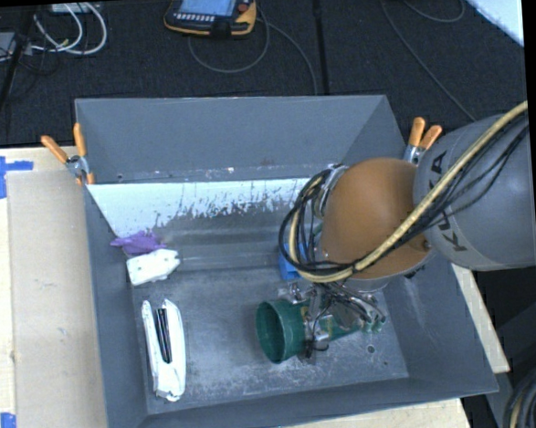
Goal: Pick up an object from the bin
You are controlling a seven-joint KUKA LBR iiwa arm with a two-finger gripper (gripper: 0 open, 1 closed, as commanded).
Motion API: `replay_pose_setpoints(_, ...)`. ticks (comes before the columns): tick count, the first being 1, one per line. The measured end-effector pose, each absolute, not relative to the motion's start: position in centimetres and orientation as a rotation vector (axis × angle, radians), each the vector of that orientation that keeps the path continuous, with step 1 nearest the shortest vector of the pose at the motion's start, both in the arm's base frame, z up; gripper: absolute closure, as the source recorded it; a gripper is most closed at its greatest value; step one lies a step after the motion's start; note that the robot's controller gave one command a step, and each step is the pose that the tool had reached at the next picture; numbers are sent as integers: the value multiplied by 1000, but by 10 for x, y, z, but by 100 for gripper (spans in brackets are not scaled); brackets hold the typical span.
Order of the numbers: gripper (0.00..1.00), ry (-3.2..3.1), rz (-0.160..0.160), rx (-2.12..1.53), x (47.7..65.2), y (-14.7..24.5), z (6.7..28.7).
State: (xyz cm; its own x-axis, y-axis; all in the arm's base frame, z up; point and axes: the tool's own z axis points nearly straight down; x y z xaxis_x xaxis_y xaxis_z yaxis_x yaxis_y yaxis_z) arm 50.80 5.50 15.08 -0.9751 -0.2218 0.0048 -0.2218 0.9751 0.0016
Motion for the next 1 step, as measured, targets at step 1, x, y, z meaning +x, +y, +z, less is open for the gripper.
replay_pose_setpoints(1,100,-3117,-2,349,508,55,151)
